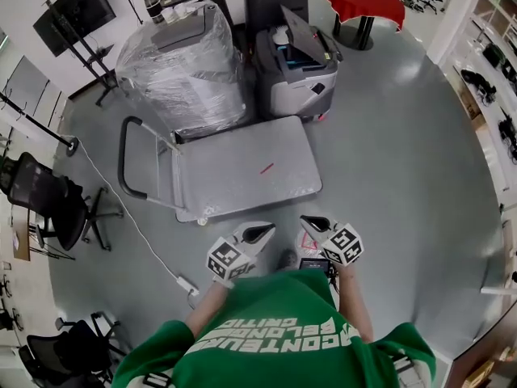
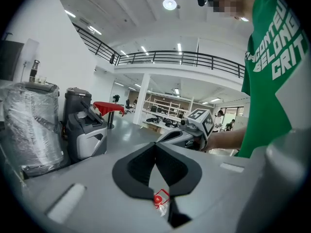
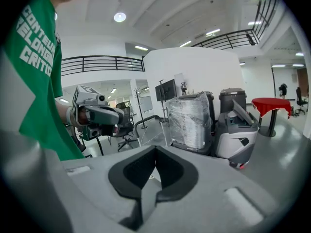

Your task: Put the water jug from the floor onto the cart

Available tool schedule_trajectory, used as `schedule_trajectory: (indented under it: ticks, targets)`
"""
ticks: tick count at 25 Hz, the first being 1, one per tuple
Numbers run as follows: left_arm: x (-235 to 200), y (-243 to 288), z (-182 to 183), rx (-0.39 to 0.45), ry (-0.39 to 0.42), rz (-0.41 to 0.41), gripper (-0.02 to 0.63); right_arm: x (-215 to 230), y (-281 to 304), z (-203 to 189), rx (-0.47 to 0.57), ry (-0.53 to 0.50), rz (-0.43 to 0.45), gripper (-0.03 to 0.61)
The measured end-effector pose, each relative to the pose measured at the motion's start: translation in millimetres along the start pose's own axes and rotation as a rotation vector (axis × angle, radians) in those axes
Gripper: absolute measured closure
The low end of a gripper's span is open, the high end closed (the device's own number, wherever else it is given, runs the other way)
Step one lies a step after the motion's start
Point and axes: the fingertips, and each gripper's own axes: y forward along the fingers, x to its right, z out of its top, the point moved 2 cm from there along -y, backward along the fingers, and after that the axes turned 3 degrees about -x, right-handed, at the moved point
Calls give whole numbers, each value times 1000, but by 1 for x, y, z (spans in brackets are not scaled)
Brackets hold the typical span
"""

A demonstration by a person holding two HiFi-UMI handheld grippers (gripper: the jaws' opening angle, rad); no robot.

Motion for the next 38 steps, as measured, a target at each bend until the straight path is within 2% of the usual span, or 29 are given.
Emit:
schedule_trajectory:
  ticks: [12,21,29,38]
  targets:
    - [-4,24,4,2,-23,-41,603,26,-17,-7,14,45,-42,588]
    - [-10,42,12,-20,13,-117,603,46,-27,-15,25,102,-134,589]
    - [-33,41,17,-29,3,-130,603,52,-13,-11,6,122,-146,588]
    - [-79,36,26,-29,-19,-156,603,64,24,14,-15,128,-161,588]
